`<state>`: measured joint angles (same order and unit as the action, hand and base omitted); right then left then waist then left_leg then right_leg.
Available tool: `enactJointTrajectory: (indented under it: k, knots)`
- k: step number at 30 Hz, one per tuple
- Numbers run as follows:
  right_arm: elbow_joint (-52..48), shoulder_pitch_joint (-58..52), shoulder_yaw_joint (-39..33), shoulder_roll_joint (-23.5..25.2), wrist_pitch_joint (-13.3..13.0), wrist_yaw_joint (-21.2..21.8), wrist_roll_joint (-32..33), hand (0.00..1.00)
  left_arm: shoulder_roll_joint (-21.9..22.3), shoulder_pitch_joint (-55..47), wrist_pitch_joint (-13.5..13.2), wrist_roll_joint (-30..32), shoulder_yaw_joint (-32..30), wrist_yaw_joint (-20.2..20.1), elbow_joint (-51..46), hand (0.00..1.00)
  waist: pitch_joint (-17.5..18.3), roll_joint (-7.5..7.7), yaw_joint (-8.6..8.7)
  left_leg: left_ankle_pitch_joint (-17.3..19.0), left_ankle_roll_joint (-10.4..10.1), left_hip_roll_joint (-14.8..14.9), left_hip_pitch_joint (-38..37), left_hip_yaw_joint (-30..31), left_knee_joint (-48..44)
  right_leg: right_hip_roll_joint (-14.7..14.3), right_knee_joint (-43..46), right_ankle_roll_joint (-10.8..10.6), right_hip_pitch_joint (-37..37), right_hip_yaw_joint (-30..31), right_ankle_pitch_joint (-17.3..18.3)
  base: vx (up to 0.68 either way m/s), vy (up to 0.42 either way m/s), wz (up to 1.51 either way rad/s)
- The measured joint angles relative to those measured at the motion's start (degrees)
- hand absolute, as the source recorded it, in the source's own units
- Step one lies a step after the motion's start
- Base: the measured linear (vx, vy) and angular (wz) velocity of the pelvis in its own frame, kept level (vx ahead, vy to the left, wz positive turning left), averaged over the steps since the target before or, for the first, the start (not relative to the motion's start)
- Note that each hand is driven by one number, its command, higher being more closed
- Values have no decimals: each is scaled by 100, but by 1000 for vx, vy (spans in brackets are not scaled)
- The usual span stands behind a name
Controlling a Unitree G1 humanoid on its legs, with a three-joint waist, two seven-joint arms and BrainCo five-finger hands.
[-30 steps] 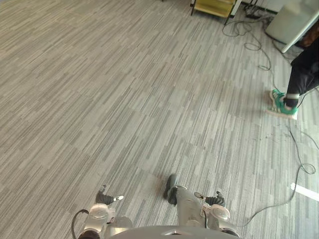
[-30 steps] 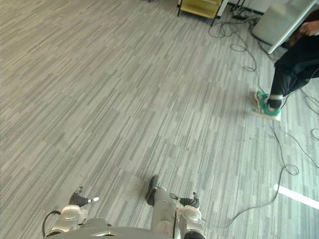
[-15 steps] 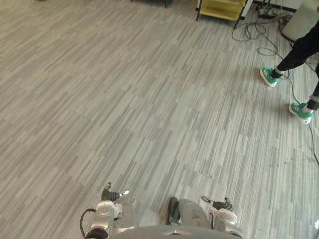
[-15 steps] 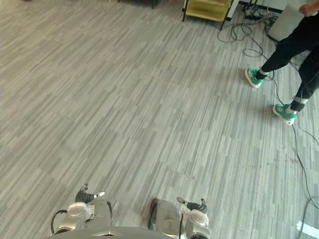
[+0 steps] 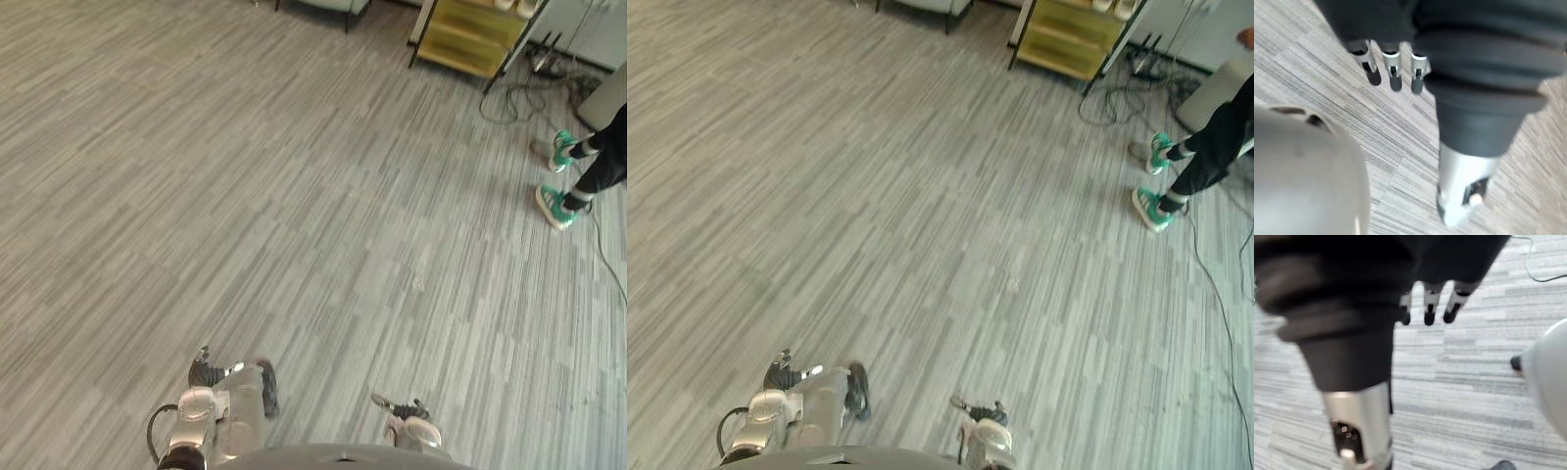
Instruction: Pick up cushions and gather them together orderly.
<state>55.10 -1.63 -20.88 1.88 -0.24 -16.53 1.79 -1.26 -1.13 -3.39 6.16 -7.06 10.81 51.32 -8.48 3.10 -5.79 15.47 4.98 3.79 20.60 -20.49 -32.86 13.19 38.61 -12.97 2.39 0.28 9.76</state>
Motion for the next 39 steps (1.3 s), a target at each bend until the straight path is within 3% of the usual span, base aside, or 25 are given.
enactJointTrajectory:
  k: [1, 2, 3, 4, 5, 7, 9, 11, 12, 14, 15, 16, 17, 19, 21, 23, 25, 28, 30, 32, 34, 35, 36, 37, 39]
  knots:
    - [-7, -80, -6, 4, -9, 29, 10, 0, -59, -3, 43, 47, 120, -3, 22, 0, -13, 21, 61, 145, 64, -126, -278, -3, -1, -8, 1380, -157, -502, 124, -225, 394, 126, 14]
    - [-39, -151, -21, -55, -36, 37, 10, 0, -63, -33, 70, 63, 191, -2, 92, 0, -27, 13, 140, 307, 85, -215, -627, 0, 16, -9, 2429, -110, -875, 35, -329, 576, 176, 14]
    - [-43, -189, -14, -80, -45, 44, 6, 0, -59, -39, 97, 74, 226, -5, 116, 0, -38, 1, 150, 384, 79, -249, -826, 1, 42, 0, 2796, -5, -1035, -68, -297, 471, 123, 4]
    - [-133, -238, -68, -74, -77, 110, 56, 0, -53, -72, 123, 81, 276, -7, 117, 0, -64, -23, 173, 492, 73, -304, -1227, -2, 222, 22, 3220, 326, -1348, -341, -144, 368, 94, -4]
    - [-211, -241, -60, -78, -80, 115, 48, 0, -45, -70, 133, 82, 285, -7, 117, 0, -69, -38, 212, 519, 57, -320, -1422, -1, 346, 33, 3273, 505, -1492, -529, -38, 345, 62, -3]
    - [-314, -233, -68, -49, -130, 138, 51, 0, -19, -69, 163, 91, 353, -8, 123, 0, -95, -100, 292, 558, -10, -307, -1957, 57, 768, 44, 2829, 710, -1998, -1237, 278, 376, 14, 8]
    - [-417, -231, -259, -47, -133, 138, 49, 0, 23, 3, 171, 92, 438, -29, 210, 0, -119, -101, 315, 572, -159, -273, -2504, 197, 1212, 15, 1078, 882, -2375, -2003, 483, 464, -60, 31]
    - [-421, -230, -325, -49, -135, 138, 60, 0, 46, 1, 176, 94, 450, -27, 225, 0, -137, -132, 349, 580, -222, -250, -2722, 285, 1400, -93, 209, 991, -2447, -2104, 402, 397, -111, 38]
    - [-460, -207, -409, -73, -131, 135, 67, 0, 68, 10, 187, 129, 484, -27, 226, 0, -183, -206, 453, 595, -310, -151, -3000, 443, 1634, -296, -992, 1049, -2478, -2091, 26, 577, -210, 54]
    - [-435, -221, -489, -91, -111, 128, 78, 0, 82, 15, 185, 220, 512, -21, 245, 0, -203, -225, 515, 569, -456, -81, -3306, 651, 1959, -448, -2247, 968, -2467, -1919, -610, 535, -231, 67]
    - [-405, -230, -525, -92, -105, 125, 100, 0, 81, 28, 178, 263, 536, -9, 330, 0, -216, -206, 544, 572, -589, -84, -3479, 786, 2139, -469, -2588, 979, -2441, -1797, -1050, 446, -224, 61]
    - [-387, -225, -522, -104, -94, 128, 127, 0, 96, 27, 182, 277, 539, -1, 417, 0, -234, -254, 567, 581, -643, -16, -3615, 874, 2218, -487, -2480, 1150, -2406, -1741, -1552, 658, -355, 48]
    - [-351, -206, -522, -156, -77, 132, 130, 0, 93, 53, 184, 296, 518, 1, 469, 0, -224, -265, 574, 540, -713, 95, -3667, 986, 2144, -562, -2170, 1353, -2462, -1666, -1650, 431, -239, 27]
    - [-272, -136, -703, -292, -106, 128, 132, 0, 231, 51, 183, 297, 464, 6, 563, 0, -219, -615, 514, 287, -1023, 496, -3417, 1170, 1335, -836, -1617, 1629, -2480, -1812, -1074, 659, -332, -9]
    - [-200, -133, -771, -295, -109, 128, 154, 0, 242, 32, 186, 294, 334, 0, 597, 0, -214, -682, 519, -288, -1002, 695, -3108, 1379, 305, -1054, -1537, 1728, -2217, -1817, -727, 653, -293, -24]
    - [-221, -210, -738, -270, -113, 128, 337, 0, 255, 24, 156, 287, 213, -28, 581, 0, -231, -739, 571, -1275, -1086, 928, -2433, 1723, -1618, -1334, -1872, 1796, -1535, -1778, -450, 516, -171, -16]
    - [-211, -240, -727, -261, -120, 128, 395, 0, 230, -9, 87, 269, 156, -75, 512, 0, -234, -770, 474, -1035, -1003, 1133, -1926, 1571, -2850, -1597, -2188, 1897, -1010, -1572, -351, 405, -77, -62]
    - [-136, -233, -646, -195, -108, 113, 575, 0, 206, -51, 78, 172, 142, -108, 300, 0, -240, -720, 346, -490, -963, 1122, -1219, 1198, -2953, -1678, -2713, 1782, -338, -1108, -415, 394, -4, -82]
    - [-29, -212, -755, -209, -105, 102, 575, 0, 230, -57, 77, 124, 223, -101, 277, 0, -224, -747, 278, -123, -957, 1068, -965, 955, -1781, -1585, -3019, 1661, 33, -649, -493, 370, 112, -94]
    - [-14, -211, -762, -207, -100, 96, 574, 0, 221, -45, 75, 126, 310, -92, 264, 0, -230, -736, 262, -65, -1000, 920, -957, 967, -776, -1431, -3118, 1567, 167, -366, -518, 243, 203, -92]
    - [-19, -254, -800, -251, -96, 100, 569, 0, 248, -45, 73, 137, 463, -70, 308, 0, -163, -840, 272, -532, -1025, 775, -1004, 1072, 655, -1338, -3152, 1215, 169, -63, -431, 235, 319, -90]
    - [-6, -278, -883, -350, -97, 95, 562, 0, 352, -35, 56, 148, 505, -80, 396, 0, -112, -1036, 280, -926, -989, 838, -1043, 1214, 1068, -1429, -3143, 1014, 162, 120, -330, 142, 257, -53]
    - [-1, -263, -894, -350, -71, 94, 570, 0, 325, 22, 50, 145, 500, -79, 442, 0, -133, -978, 273, -926, -993, 785, -1079, 1126, 1006, -1351, -3133, 986, 178, 222, -323, 137, 297, -58]
    - [-5, -301, -885, -287, -69, 101, 557, 0, 225, -9, 32, 143, 501, -68, 434, 0, -92, -801, 258, -803, -1020, 684, -1184, 1013, 1075, -1229, -3124, 939, 157, 234, -318, 110, 240, -50]
    - [38, -303, -879, -143, -69, 102, 545, 0, 59, -36, 21, 71, 481, -72, 442, 0, -72, -624, 240, -683, -880, 532, -1289, 832, 1126, -1042, -3167, 824, 182, 316, -303, 110, 221, -46]
